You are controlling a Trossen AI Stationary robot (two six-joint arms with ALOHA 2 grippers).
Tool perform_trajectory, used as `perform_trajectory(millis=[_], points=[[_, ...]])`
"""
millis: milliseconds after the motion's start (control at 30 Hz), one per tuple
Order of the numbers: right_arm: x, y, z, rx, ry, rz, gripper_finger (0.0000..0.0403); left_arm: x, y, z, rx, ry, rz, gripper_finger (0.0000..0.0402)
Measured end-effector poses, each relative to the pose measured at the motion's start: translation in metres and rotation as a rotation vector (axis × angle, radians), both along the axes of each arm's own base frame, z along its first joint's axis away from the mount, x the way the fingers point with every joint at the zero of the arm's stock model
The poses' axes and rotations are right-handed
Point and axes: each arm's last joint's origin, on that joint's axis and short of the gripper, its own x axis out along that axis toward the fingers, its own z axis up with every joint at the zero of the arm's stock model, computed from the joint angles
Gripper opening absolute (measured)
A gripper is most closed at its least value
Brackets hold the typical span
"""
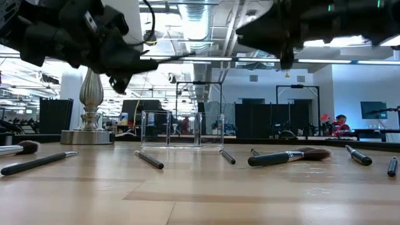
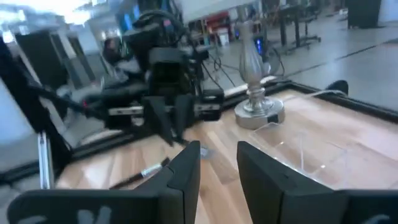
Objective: Put items in baskets/containers
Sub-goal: Put the right black foundation brush into the transparent organizer
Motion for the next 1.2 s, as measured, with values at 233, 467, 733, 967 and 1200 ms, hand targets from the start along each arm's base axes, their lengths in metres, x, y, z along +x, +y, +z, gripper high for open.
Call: perform_trajectory(millis=[233, 467, 733, 967, 1200], points=[[0.033, -0.012, -0.034, 0.085, -0.048, -0.089, 0.0098, 0.0, -0.003, 0.006, 0.152, -0.066, 0.051, 0.0017], [0.055, -0.014, -0.03, 0.058, -0.135, 0.01, 0.0098, -0.001, -0.003, 0.007, 0.205, -0.073, 0.079, 0.0018], [0.058, -0.013, -0.021, 0.062, -0.171, 0.041, 0.0098, -0.001, -0.003, 0.006, 0.208, -0.07, 0.096, 0.0018], [0.058, -0.015, -0.02, 0.065, -0.186, 0.035, 0.0097, -0.001, -0.003, 0.006, 0.208, -0.071, 0.091, 0.0019], [0.058, -0.015, -0.017, 0.071, -0.215, 0.035, 0.0067, -0.001, -0.003, 0.006, 0.207, -0.07, 0.089, 0.0019]])
